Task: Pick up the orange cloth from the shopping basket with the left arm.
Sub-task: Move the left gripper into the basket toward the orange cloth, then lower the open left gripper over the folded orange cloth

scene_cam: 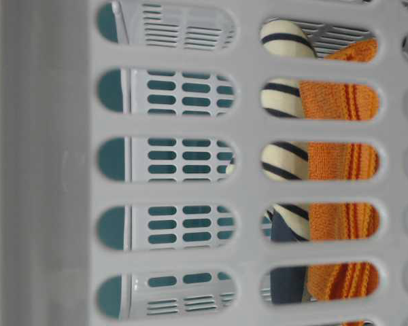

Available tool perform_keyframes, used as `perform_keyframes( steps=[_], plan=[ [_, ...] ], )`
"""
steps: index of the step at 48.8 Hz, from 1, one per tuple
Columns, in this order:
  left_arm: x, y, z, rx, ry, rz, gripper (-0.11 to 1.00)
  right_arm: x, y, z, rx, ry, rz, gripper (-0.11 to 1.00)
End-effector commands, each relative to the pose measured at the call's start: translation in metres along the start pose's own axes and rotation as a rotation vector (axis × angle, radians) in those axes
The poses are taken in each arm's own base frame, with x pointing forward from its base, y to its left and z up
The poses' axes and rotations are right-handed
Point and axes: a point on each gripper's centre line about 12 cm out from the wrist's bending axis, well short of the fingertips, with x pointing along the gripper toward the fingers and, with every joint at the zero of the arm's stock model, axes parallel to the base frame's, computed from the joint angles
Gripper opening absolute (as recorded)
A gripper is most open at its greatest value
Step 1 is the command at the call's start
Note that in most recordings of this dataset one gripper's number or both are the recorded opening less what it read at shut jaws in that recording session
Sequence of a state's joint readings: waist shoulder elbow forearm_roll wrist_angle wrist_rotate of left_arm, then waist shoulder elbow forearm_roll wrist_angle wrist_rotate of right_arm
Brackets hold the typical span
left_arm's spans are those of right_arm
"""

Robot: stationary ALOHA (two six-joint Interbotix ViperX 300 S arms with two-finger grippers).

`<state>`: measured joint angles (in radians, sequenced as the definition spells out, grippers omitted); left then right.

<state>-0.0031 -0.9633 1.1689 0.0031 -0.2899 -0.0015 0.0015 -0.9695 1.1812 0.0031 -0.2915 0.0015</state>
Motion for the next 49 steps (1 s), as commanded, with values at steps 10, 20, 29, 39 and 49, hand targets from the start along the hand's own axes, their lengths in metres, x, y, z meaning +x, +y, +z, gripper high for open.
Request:
perform_keyframes(
  steps=[10, 20, 29, 39, 49],
  plan=[
    [0.022, 0.0, 0.036, -0.011, 0.114, 0.001, 0.0, 0.003, -0.001, 0.007, 0.06, -0.022, -0.009, -0.01],
    [0.047, 0.0, 0.061, 0.006, 0.209, 0.004, 0.0, 0.004, -0.003, 0.001, 0.144, 0.026, -0.018, -0.01],
    [0.069, 0.0, 0.068, 0.007, 0.281, 0.002, 0.0, 0.003, -0.006, -0.004, 0.147, 0.079, -0.039, 0.03],
    [0.091, -0.002, 0.073, 0.008, 0.36, -0.002, 0.0, 0.004, -0.006, -0.003, 0.123, 0.094, -0.039, 0.54],
    [0.119, -0.008, 0.071, 0.012, 0.498, -0.017, 0.0, 0.003, -0.006, -0.003, 0.069, 0.105, -0.036, 0.78]
  ],
)
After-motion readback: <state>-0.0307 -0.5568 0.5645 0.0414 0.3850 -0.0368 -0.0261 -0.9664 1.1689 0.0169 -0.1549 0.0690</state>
